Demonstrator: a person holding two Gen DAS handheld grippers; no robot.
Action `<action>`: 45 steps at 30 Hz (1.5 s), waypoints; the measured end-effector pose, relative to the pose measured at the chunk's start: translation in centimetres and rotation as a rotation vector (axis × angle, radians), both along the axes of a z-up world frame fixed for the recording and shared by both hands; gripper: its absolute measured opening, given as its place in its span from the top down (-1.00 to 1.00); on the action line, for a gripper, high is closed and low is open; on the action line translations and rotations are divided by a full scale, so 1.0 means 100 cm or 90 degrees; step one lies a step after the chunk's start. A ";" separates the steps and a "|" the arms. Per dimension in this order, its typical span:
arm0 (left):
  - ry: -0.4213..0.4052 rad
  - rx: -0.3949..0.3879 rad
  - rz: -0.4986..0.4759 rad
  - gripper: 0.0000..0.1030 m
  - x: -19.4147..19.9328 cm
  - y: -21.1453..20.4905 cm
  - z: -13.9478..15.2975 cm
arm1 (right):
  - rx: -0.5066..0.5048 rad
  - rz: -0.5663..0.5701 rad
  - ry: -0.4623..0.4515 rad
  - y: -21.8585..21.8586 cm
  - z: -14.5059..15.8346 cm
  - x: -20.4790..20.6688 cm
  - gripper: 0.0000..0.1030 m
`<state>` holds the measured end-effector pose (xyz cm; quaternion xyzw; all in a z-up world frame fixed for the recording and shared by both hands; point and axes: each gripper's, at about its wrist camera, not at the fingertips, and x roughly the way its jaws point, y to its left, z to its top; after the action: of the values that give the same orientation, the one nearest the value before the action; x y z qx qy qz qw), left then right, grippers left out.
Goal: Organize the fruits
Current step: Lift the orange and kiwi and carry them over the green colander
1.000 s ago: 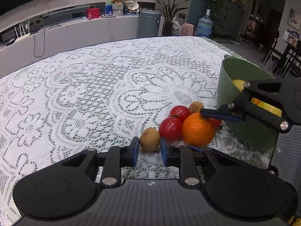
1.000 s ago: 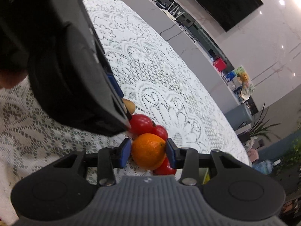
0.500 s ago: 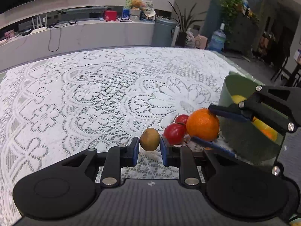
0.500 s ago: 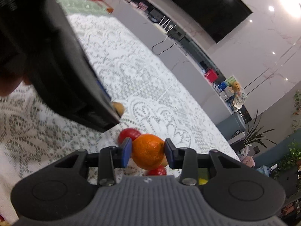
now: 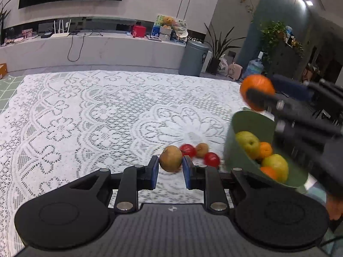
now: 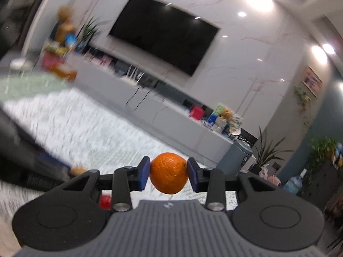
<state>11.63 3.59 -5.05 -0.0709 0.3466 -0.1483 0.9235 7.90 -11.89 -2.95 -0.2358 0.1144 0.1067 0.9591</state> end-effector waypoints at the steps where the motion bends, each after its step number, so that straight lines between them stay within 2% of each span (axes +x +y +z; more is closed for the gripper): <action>1: -0.004 0.000 -0.001 0.49 -0.003 -0.004 0.004 | 0.020 -0.007 -0.006 -0.006 0.007 -0.003 0.32; 11: -0.049 0.006 -0.059 0.49 -0.021 -0.056 0.039 | 0.177 -0.077 -0.011 -0.075 0.060 -0.024 0.38; 12: -0.053 0.003 -0.067 0.49 -0.022 -0.063 0.042 | 0.190 -0.086 -0.001 -0.083 0.063 -0.024 0.47; 13: -0.055 0.000 -0.075 0.49 -0.022 -0.068 0.045 | 0.203 -0.095 0.010 -0.091 0.065 -0.024 0.92; 14: -0.056 -0.003 -0.081 0.49 -0.022 -0.074 0.047 | 0.217 -0.105 0.022 -0.099 0.067 -0.024 1.00; 17: -0.046 0.004 -0.098 0.49 -0.015 -0.094 0.047 | 0.253 -0.123 0.088 -0.121 0.066 -0.019 0.99; 20: -0.028 0.010 -0.115 0.49 -0.009 -0.111 0.040 | 0.263 -0.156 0.182 -0.135 0.046 -0.001 0.99; 24: -0.018 0.008 -0.126 0.49 -0.007 -0.115 0.028 | 0.383 -0.164 0.312 -0.172 0.020 0.012 0.99; 27: -0.006 0.010 -0.126 0.49 -0.005 -0.114 0.024 | 0.445 -0.174 0.356 -0.187 0.009 0.015 0.90; 30: -0.001 0.018 -0.130 0.49 -0.004 -0.116 0.021 | 0.486 -0.163 0.369 -0.192 0.011 0.021 0.87; 32: 0.001 0.023 -0.134 0.49 -0.004 -0.117 0.020 | 0.491 -0.155 0.380 -0.193 0.013 0.021 0.72; 33: 0.002 0.025 -0.137 0.49 -0.003 -0.117 0.020 | 0.496 -0.150 0.395 -0.194 0.013 0.023 0.52; 34: 0.002 0.026 -0.139 0.49 -0.004 -0.118 0.020 | 0.503 -0.144 0.417 -0.193 0.012 0.025 0.38; 38: 0.005 0.034 -0.145 0.49 -0.002 -0.122 0.018 | 0.539 -0.144 0.522 -0.196 0.005 0.031 0.31; 40: 0.004 0.038 -0.148 0.49 -0.003 -0.123 0.018 | 0.519 -0.162 0.545 -0.193 0.000 0.033 0.28; 45: 0.000 0.040 -0.152 0.49 -0.003 -0.124 0.018 | 0.418 -0.181 0.577 -0.177 -0.011 0.037 0.16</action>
<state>11.31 -8.76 -3.29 -0.0003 0.3571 -0.2460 0.9011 11.57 -29.63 -4.10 0.1610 0.5053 0.0971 0.8422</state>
